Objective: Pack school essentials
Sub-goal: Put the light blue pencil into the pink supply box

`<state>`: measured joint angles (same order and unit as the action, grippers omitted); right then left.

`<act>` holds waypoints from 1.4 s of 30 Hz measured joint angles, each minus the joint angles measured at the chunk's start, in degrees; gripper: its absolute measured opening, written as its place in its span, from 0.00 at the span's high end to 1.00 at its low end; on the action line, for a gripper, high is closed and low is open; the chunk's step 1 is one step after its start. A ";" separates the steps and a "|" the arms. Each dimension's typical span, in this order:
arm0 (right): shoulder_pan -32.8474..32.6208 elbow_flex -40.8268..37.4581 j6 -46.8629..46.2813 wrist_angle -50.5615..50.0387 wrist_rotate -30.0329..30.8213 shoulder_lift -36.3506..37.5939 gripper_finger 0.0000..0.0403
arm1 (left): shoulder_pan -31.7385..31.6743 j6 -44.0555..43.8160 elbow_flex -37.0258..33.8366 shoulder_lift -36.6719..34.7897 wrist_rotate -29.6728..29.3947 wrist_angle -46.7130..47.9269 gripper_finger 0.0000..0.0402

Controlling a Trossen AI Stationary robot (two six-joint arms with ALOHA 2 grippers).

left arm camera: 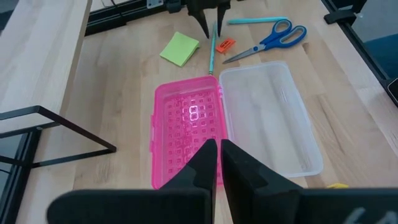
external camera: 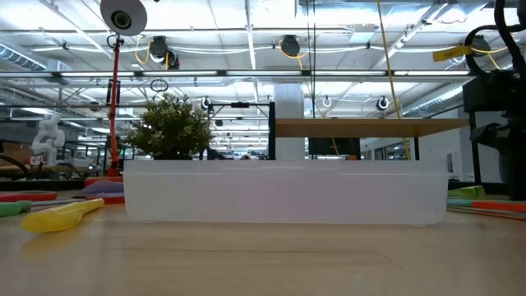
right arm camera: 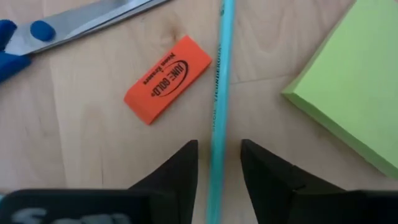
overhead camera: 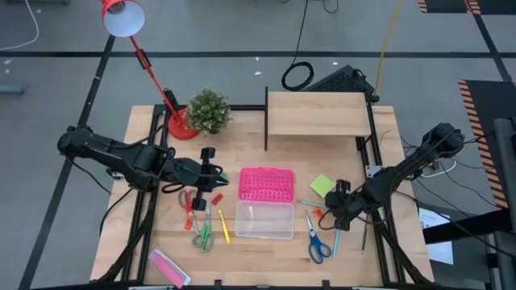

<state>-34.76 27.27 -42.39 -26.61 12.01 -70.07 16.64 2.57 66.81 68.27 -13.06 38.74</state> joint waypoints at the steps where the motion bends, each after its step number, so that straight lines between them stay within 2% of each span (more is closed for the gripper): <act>1: 0.00 0.01 0.21 0.02 0.00 -0.50 0.72 | 0.00 0.00 0.00 0.00 0.00 0.00 0.94; 11: 0.09 -0.07 0.24 -1.19 -1.71 -1.28 0.91 | 0.00 0.00 0.00 -0.02 -0.02 -0.02 0.94; 15: 0.11 -0.13 0.24 -1.33 -2.27 -1.13 0.96 | -0.01 0.00 0.00 -0.02 -0.02 -0.02 0.94; 27: 0.26 -0.53 -0.29 -2.36 -4.63 4.72 0.96 | -0.01 0.16 0.00 -0.02 -0.02 -0.02 0.94; 42: 0.26 -0.44 0.33 0.90 -3.23 11.47 0.97 | -0.01 0.20 0.00 -0.02 -0.09 -0.02 0.94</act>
<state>-34.50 26.83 -42.06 -25.71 8.78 -58.60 16.63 2.76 66.81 68.25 -13.15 38.72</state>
